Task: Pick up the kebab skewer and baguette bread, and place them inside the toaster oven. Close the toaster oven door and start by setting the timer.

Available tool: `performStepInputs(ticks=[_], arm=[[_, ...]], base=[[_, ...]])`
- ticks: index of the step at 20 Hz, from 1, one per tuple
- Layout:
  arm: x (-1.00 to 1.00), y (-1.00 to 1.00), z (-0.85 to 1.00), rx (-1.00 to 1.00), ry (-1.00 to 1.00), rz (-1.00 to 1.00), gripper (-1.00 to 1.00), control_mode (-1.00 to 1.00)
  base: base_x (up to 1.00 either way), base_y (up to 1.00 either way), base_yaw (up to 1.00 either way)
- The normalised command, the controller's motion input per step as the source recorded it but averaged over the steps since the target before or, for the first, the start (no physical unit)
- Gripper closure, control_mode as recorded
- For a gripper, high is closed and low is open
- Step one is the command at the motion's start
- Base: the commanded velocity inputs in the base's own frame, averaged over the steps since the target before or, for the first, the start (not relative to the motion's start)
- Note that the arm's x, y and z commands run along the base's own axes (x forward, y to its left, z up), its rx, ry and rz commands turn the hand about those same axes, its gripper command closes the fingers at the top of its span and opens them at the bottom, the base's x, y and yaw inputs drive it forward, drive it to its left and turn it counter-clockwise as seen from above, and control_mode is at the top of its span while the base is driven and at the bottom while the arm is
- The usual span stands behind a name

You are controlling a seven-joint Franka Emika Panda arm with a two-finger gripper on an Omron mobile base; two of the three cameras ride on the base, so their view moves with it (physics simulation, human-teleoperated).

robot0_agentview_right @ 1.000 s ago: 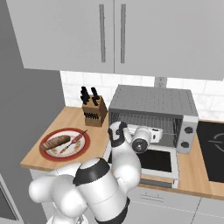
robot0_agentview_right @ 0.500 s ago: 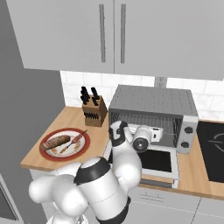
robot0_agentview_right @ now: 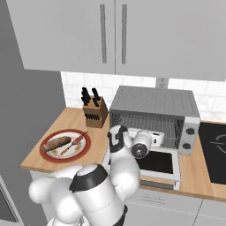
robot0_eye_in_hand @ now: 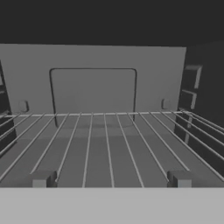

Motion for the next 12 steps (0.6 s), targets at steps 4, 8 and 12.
performStepInputs(ticks=[4,8,12], arm=[[-0.71,-0.04,-0.45,-0.01,0.0,0.0,-1.0,-1.0],[-0.68,0.0,-0.57,-0.07,0.03,0.0,-1.0,-1.0],[-0.62,0.0,-0.59,-0.08,0.04,0.0,-1.0,-1.0]], base=[[0.0,0.0,0.0],[0.0,0.0,0.0],[0.0,0.0,0.0]])
